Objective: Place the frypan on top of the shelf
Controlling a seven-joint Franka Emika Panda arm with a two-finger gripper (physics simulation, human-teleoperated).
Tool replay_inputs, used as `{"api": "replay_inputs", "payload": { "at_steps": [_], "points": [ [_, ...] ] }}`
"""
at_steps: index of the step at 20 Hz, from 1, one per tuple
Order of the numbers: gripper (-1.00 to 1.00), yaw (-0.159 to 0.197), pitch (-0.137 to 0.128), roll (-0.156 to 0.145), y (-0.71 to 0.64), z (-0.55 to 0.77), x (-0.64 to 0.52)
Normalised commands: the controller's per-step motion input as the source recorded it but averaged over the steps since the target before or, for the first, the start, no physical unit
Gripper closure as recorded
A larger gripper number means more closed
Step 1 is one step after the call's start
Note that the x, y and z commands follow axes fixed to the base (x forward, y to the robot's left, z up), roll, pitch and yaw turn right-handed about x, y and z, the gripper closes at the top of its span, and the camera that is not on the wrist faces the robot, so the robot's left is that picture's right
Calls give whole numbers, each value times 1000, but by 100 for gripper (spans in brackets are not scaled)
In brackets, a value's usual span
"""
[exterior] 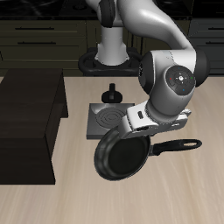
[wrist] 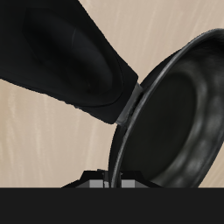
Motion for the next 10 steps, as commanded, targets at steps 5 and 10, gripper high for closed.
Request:
{"api": "replay_inputs", "payload": {
  "at_steps": [5, 10],
  "points": [
    [100, 0, -50, -8, -44, 374, -89],
    [100, 24, -62, -12, -53, 455, -119]
  ]
}}
